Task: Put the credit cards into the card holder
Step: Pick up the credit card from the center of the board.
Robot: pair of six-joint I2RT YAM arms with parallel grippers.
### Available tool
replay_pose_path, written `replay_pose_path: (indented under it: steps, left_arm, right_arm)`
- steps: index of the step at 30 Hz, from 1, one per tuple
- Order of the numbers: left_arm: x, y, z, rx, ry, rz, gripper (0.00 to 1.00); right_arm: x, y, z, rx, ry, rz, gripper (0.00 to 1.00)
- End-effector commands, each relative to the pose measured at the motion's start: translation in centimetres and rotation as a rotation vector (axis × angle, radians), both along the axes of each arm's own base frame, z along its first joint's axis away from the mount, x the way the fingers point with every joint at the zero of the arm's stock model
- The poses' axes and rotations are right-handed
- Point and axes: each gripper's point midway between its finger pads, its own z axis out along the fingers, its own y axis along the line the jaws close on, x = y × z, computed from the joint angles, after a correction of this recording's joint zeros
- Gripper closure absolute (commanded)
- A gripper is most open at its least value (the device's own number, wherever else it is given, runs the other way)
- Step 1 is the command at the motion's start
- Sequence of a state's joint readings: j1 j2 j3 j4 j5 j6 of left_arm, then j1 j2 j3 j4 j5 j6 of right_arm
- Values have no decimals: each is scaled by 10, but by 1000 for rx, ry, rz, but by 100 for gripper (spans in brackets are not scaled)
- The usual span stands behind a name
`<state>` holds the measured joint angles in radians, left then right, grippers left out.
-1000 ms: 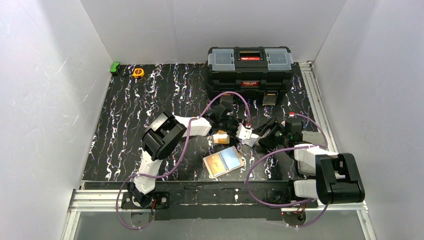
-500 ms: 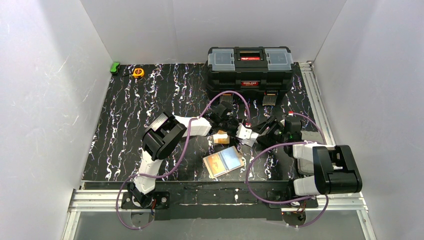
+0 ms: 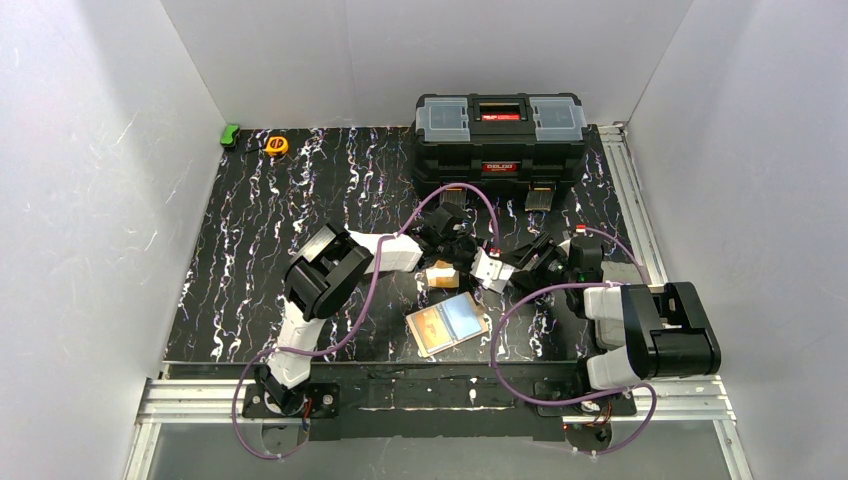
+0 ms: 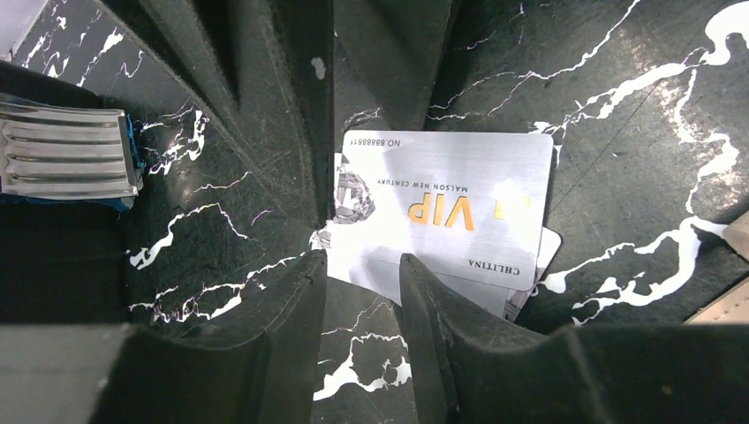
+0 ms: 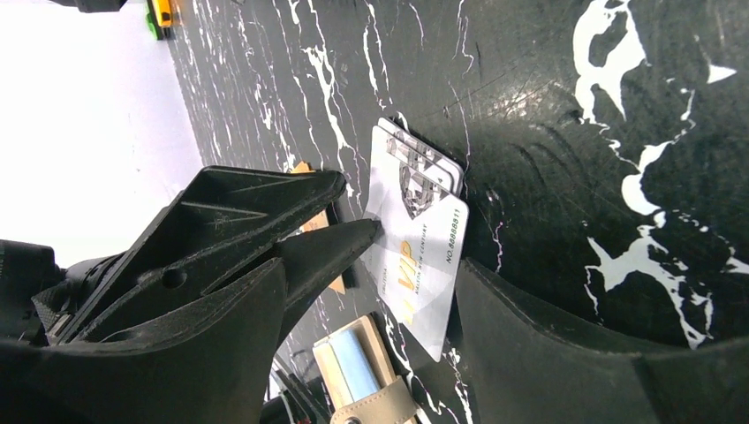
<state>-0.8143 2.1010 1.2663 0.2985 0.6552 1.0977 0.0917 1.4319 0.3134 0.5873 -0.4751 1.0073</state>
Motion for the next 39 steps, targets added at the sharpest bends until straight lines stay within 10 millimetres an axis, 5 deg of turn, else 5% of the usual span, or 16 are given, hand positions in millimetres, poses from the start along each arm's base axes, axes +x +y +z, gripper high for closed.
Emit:
replay_pose_path:
  steps: [1,10,23,28,32,39]
  left_arm:
    - [-28,15,-39,96,102,-40,64]
    - [-32,14,-39,97,91,-55,66]
    - [-34,14,-38,89,93,-57,67]
    - [-31,8,-31,68,112,-35,68]
    - [-27,10,-30,72,107,-23,68]
    - [-23,11,-28,73,105,-2,69]
  right_arm:
    - [-11,12,6,75,-7,58,23]
    - [-7,25,36,167,-105,125,24]
    - [3,28,40,179,-130,147,24]
    - [19,28,55,157,-190,128,26]
    - [7,22,20,88,-45,114,45]
    - [-4,15,-3,27,48,99,63]
